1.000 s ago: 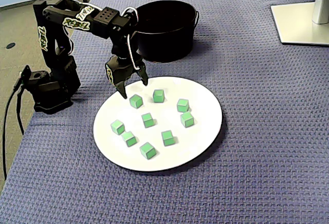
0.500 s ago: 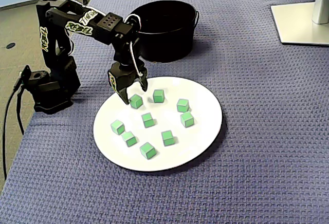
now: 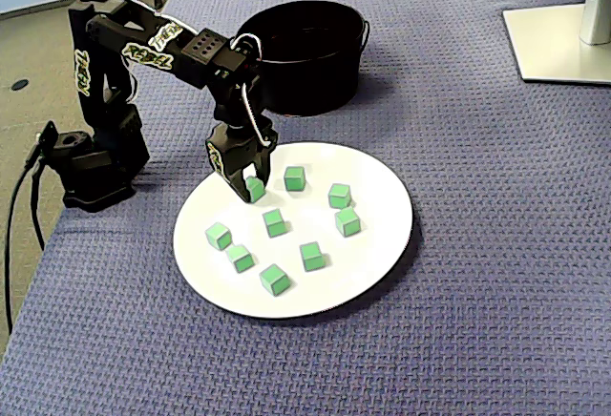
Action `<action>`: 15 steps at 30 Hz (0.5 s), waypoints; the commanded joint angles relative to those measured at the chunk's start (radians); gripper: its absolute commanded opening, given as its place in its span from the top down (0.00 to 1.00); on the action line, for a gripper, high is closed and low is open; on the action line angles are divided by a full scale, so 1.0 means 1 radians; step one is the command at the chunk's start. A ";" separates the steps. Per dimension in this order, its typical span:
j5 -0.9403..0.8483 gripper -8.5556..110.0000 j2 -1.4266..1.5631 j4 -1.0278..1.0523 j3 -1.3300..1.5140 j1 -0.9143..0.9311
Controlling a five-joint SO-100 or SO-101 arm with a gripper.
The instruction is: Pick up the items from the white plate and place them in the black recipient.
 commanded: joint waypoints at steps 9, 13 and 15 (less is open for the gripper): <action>0.224 0.93 0.321 0.345 -0.531 0.034; 0.345 0.93 0.414 0.426 -0.821 -0.112; 0.411 0.93 0.379 0.526 -1.032 -0.233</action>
